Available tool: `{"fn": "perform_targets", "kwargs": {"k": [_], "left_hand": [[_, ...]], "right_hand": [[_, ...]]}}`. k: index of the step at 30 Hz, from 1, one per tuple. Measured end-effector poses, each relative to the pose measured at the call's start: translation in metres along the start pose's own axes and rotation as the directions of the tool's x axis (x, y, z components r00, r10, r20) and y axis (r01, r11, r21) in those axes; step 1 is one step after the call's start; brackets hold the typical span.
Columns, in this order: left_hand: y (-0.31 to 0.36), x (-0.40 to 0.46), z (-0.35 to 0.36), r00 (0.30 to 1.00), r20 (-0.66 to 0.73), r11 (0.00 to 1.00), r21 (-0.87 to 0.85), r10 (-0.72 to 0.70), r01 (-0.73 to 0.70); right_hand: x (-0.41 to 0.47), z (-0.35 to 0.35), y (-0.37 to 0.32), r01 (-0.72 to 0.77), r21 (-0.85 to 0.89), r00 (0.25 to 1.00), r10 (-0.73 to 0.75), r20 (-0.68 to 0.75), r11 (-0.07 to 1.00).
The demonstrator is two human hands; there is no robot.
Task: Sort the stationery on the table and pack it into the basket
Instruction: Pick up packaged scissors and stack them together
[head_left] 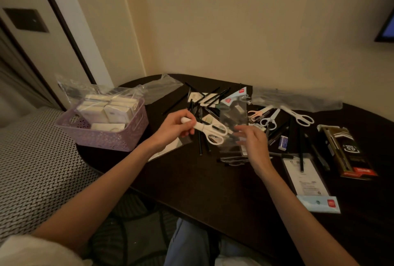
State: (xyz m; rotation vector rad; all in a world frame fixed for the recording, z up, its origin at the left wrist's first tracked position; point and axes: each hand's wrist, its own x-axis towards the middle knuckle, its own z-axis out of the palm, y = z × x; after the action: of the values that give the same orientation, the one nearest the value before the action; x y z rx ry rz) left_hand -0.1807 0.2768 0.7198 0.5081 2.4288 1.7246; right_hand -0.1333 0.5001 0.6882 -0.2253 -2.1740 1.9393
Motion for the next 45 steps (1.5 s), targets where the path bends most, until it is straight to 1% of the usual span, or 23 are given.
{"fn": "perform_targets", "kwargs": {"k": [2,4,8,9,11,12,13,14,15,17,19,21,24,28,30,32,35,37,38,40,42,43,45], "left_hand": [[0.005,-0.002,0.008,0.999,0.041,1.000,-0.014,-0.010,0.011],[0.010,-0.003,0.016,0.998,0.057,0.999,-0.035,0.001,0.001],[0.014,-0.002,0.025,0.997,0.077,0.998,-0.057,0.014,-0.010],[0.013,-0.002,0.027,0.999,0.038,0.997,-0.080,-0.001,0.004],[0.008,0.001,0.032,0.983,-0.160,0.988,-0.140,-0.090,0.068],[0.006,0.001,0.034,0.947,-0.274,0.978,-0.165,-0.166,0.123],[0.006,0.000,0.035,0.907,-0.337,0.962,-0.195,-0.251,0.193],[0.005,-0.002,0.036,0.885,-0.330,0.938,-0.227,-0.328,0.263],[0.005,-0.004,0.036,0.884,-0.265,0.914,-0.245,-0.385,0.325],[0.008,-0.012,0.039,0.910,-0.084,0.895,-0.234,-0.407,0.379],[0.011,-0.021,0.042,0.944,0.051,0.917,-0.228,-0.325,0.328],[0.014,-0.027,0.044,0.973,0.124,0.952,-0.214,-0.194,0.217],[0.017,-0.030,0.047,0.993,0.115,0.994,-0.103,-0.037,0.049],[0.019,-0.032,0.052,0.996,0.012,0.996,0.002,0.086,-0.086],[0.019,-0.033,0.054,0.992,-0.066,0.994,-0.005,0.110,-0.111],[0.021,-0.033,0.053,0.977,-0.187,0.993,-0.046,0.099,-0.110],[0.022,-0.031,0.045,0.901,-0.414,0.987,-0.036,0.129,-0.158],[0.023,-0.031,0.037,0.811,-0.527,0.967,0.108,0.252,-0.231],[0.023,-0.031,0.033,0.767,-0.549,0.944,0.194,0.331,-0.269],[0.025,-0.035,0.027,0.701,-0.523,0.872,0.354,0.485,-0.339],[0.027,-0.041,0.025,0.674,-0.391,0.752,0.532,0.626,-0.389],[0.026,-0.043,0.026,0.688,-0.295,0.685,0.610,0.663,-0.398],[0.020,-0.045,0.030,0.745,-0.123,0.586,0.705,0.656,-0.400]], "right_hand": [[-0.004,0.001,-0.006,-0.023,0.062,0.994,0.017,0.104,0.998],[-0.009,0.004,-0.010,0.031,0.002,0.980,-0.030,0.197,1.000],[-0.009,0.009,-0.014,0.184,-0.110,0.960,-0.155,0.234,0.977],[-0.009,0.010,-0.014,0.194,-0.118,0.960,-0.164,0.227,0.974],[-0.008,0.010,-0.014,0.159,-0.074,0.974,-0.144,0.177,0.984],[-0.009,0.009,-0.014,0.125,-0.034,0.983,-0.119,0.139,0.992],[-0.009,0.009,-0.014,0.078,0.018,0.992,-0.080,0.100,0.997],[-0.010,0.009,-0.014,0.021,0.075,0.997,-0.027,0.071,0.997],[-0.009,0.009,-0.013,-0.046,0.137,0.998,0.039,0.055,0.990],[-0.008,0.008,-0.014,-0.179,0.289,0.984,0.169,0.059,0.940],[-0.008,0.008,-0.018,-0.275,0.455,0.960,0.265,0.086,0.847],[-0.007,0.010,-0.021,-0.330,0.575,0.938,0.328,0.111,0.749],[-0.005,0.014,-0.024,-0.370,0.685,0.913,0.383,0.142,0.628],[-0.002,0.021,-0.024,-0.394,0.727,0.902,0.390,0.187,0.563],[-0.003,0.022,-0.024,-0.408,0.743,0.897,0.383,0.220,0.530],[-0.005,0.022,-0.023,-0.412,0.720,0.902,0.362,0.235,0.558],[-0.007,0.020,-0.023,-0.407,0.648,0.912,0.324,0.250,0.645],[-0.009,0.018,-0.022,-0.418,0.626,0.909,0.314,0.276,0.659],[-0.010,0.018,-0.022,-0.423,0.625,0.906,0.308,0.291,0.656],[-0.014,0.018,-0.023,-0.434,0.644,0.900,0.278,0.334,0.630],[-0.018,0.020,-0.024,-0.458,0.664,0.884,0.228,0.407,0.591],[-0.021,0.021,-0.025,-0.472,0.669,0.873,0.202,0.443,0.574],[-0.024,0.022,-0.027,-0.496,0.671,0.854,0.172,0.490,0.552]]}}
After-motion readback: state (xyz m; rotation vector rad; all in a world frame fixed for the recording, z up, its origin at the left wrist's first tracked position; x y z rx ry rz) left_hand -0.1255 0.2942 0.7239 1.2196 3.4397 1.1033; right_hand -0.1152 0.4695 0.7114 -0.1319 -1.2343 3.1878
